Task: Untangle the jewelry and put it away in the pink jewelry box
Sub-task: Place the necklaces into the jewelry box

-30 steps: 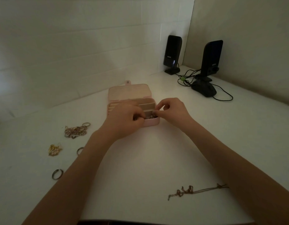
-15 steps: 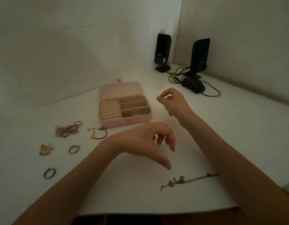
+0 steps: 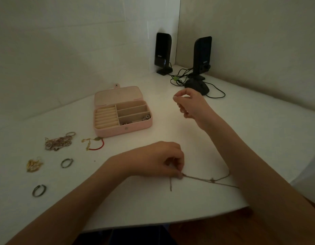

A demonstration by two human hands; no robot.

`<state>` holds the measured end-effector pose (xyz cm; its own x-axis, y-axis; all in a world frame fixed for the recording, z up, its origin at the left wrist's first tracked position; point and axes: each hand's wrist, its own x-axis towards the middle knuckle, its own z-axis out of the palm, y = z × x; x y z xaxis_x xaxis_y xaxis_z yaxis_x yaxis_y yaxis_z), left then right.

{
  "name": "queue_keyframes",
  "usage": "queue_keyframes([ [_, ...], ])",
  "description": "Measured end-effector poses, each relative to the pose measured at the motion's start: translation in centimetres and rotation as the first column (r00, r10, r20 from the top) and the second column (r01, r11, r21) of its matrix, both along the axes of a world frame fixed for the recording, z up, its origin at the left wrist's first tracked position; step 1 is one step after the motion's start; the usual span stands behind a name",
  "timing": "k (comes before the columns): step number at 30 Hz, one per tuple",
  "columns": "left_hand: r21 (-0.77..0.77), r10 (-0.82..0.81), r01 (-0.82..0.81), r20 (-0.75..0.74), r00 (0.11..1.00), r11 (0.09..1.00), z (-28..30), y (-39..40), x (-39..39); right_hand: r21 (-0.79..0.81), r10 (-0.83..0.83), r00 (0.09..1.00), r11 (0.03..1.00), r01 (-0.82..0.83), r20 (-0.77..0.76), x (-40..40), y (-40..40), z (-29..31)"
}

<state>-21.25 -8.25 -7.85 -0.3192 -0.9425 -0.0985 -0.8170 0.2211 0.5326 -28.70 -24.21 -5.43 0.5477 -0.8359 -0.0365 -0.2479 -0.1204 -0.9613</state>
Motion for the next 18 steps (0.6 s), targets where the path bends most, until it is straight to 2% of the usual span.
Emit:
queue_keyframes([
  [6, -0.026, 0.178, -0.178, 0.01, 0.984, 0.984, 0.0, -0.1, 3.3, 0.015, 0.052, 0.999, 0.999, -0.053, 0.013, -0.7, -0.2, -0.2],
  [8, -0.035, 0.249, -0.251, -0.038, 0.968, 0.967, 0.4, 0.0, 4.1, -0.015, 0.121, 0.993, 0.993, -0.121, 0.003, -1.0, -0.1, 0.1],
  [10, -0.042, 0.303, -0.309, -0.109, 0.947, 0.95, 0.7, 0.1, 4.8, -0.082, 0.247, 0.964, 0.963, -0.256, -0.103, -1.7, 0.1, 0.6],
  [12, -0.021, 0.327, -0.337, -0.19, 0.926, 0.941, 0.7, 0.1, 5.2, -0.125, 0.412, 0.861, 0.877, -0.463, -0.297, -2.6, 0.6, 0.9],
  [14, 0.001, 0.332, -0.341, -0.231, 0.914, 0.94, 0.5, 0.1, 5.6, -0.08, 0.542, 0.704, 0.764, -0.641, -0.459, -3.2, 1.5, 0.7],
  [16, 0.038, 0.333, -0.338, -0.305, 0.892, 0.94, 0.3, 0.1, 5.6, -0.045, 0.6, 0.596, 0.683, -0.729, -0.533, -3.5, 2.3, 0.0],
  [18, 0.072, 0.343, -0.344, -0.405, 0.847, 0.936, 0.4, 0.0, 5.5, -0.052, 0.599, 0.559, 0.655, -0.754, -0.573, -3.8, 3.0, -0.6],
])
